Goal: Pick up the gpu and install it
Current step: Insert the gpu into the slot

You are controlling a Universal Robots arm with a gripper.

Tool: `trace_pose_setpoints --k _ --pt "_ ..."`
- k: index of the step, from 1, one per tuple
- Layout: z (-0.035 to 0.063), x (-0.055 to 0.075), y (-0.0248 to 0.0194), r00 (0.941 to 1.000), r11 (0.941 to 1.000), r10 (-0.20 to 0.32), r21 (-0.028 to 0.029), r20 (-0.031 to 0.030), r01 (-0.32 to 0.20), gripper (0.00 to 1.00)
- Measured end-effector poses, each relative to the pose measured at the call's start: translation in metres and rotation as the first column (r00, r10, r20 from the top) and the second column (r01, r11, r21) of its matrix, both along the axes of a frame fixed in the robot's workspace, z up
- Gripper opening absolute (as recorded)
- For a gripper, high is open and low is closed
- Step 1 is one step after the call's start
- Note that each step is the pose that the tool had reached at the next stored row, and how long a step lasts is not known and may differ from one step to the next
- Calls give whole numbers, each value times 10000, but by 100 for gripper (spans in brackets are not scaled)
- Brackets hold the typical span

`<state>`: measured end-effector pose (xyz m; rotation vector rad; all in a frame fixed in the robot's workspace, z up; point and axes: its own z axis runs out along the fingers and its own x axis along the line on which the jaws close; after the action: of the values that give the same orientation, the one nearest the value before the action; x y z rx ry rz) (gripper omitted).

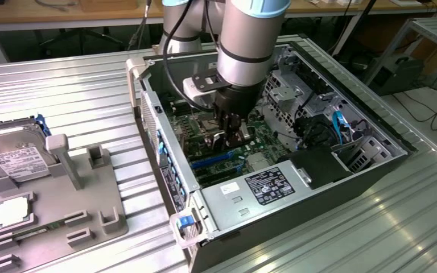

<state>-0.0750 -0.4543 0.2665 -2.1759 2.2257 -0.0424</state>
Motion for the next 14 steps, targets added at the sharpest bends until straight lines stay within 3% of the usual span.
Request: trace_pose_setpoints --k 4,8,14 --pt "-10 -13 -4 10000 10000 2 3 2 -2 28" --pt "-20 -13 -43 10000 10000 1 3 1 -1 28" --pt "-42 -29 -47 10000 10000 0 3 1 0 28"
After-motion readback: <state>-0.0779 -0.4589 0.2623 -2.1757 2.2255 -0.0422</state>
